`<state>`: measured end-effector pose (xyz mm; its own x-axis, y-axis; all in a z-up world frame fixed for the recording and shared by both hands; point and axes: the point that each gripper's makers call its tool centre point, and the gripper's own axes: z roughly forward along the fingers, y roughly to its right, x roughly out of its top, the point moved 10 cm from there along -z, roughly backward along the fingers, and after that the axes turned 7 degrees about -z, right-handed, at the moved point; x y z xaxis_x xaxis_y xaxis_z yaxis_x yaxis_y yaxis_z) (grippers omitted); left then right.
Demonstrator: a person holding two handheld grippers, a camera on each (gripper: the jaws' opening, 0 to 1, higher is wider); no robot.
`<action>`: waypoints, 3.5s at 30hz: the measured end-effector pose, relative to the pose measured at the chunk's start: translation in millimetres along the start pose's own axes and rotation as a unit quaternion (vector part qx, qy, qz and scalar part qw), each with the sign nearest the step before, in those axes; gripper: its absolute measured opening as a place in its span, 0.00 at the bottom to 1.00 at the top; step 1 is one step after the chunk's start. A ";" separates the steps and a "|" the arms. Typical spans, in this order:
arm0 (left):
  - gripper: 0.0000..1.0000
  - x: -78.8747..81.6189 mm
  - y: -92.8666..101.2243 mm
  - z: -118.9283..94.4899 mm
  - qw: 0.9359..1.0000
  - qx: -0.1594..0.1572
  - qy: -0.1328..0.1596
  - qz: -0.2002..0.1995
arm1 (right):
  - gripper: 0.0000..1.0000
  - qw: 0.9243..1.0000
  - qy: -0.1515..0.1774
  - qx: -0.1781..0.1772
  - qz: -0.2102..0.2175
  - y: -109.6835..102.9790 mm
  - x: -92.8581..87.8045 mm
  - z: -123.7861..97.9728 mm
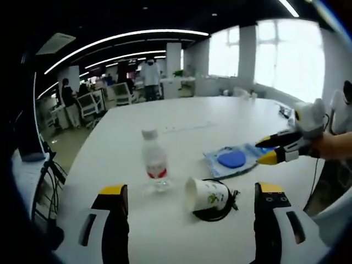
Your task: Arrange the tabletop items into an orderly group along one side of the table until the central work area is clear of visible clutter.
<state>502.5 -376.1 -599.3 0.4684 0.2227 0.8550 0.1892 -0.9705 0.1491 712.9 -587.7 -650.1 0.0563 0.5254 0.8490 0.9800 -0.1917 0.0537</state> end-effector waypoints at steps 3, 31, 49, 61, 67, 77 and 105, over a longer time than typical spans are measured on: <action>0.97 -4.3 1.1 -10.8 1.000 -0.008 0.000 -0.010 | 0.39 1.000 0.004 0.012 -0.005 -3.8 2.6 4.1; 0.97 -18.3 11.8 -46.2 0.997 -0.032 0.012 -0.072 | 0.41 0.990 -0.015 0.110 -0.083 -29.9 37.8 45.7; 0.94 -20.2 2.3 -49.5 0.994 -0.025 0.020 -0.102 | 0.49 0.956 -0.110 0.190 -0.195 -66.2 52.8 106.8; 0.94 -18.4 -0.7 -49.5 0.990 -0.031 0.031 -0.134 | 0.49 0.949 -0.146 0.184 -0.210 -73.8 41.7 122.2; 0.94 -18.9 -3.3 -49.3 0.988 -0.033 0.035 -0.147 | 0.47 0.948 -0.159 0.179 -0.210 -74.5 35.8 127.5; 0.94 -21.3 -5.5 -48.5 0.986 -0.029 0.033 -0.159 | 0.38 0.948 -0.168 0.180 -0.203 -71.5 24.8 133.8; 0.93 -24.7 -5.8 -47.7 0.983 -0.026 0.030 -0.181 | 0.35 0.978 -0.069 0.134 -0.144 -40.0 32.3 110.2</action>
<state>448.6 -380.4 -597.6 0.3269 0.5507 0.7680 0.2886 -0.8320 0.4737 696.6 -471.7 -682.8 -0.2218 0.6365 0.7387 0.9730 0.1943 0.1247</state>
